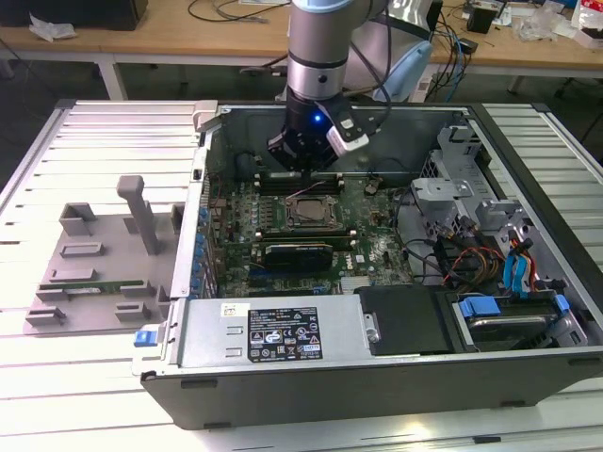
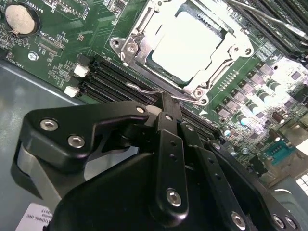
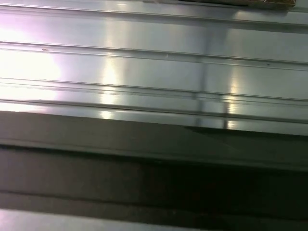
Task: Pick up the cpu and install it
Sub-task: 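Install the first cpu locking lever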
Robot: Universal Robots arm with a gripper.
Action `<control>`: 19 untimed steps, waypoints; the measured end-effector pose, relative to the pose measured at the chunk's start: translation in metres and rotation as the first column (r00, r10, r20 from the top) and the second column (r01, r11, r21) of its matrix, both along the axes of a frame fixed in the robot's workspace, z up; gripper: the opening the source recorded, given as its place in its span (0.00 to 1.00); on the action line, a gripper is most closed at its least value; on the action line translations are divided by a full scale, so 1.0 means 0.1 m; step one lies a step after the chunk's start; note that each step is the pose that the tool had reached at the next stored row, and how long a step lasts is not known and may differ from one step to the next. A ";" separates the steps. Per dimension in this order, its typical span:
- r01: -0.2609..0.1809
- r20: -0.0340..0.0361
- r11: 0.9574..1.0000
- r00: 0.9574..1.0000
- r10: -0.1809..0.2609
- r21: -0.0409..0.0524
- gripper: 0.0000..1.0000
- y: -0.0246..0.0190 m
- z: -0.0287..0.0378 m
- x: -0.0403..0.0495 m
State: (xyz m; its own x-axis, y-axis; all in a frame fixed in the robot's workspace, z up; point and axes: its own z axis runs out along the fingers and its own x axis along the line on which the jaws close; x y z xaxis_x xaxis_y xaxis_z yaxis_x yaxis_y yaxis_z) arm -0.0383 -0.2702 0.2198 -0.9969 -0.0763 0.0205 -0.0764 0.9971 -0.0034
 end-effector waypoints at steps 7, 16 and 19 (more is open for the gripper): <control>0.000 0.000 1.000 1.000 0.000 -0.004 0.11 0.000 -0.079 0.100; 0.000 0.000 1.000 1.000 0.000 -0.007 0.11 -0.011 -0.163 0.209; 0.000 0.000 1.000 1.000 0.000 -0.007 0.11 -0.028 -0.172 0.217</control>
State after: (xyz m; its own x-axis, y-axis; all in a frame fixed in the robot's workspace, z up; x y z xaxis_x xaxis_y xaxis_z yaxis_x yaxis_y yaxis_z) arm -0.0166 -0.2730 0.2025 -0.9969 -0.0760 0.0206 -0.0762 0.9970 -0.0100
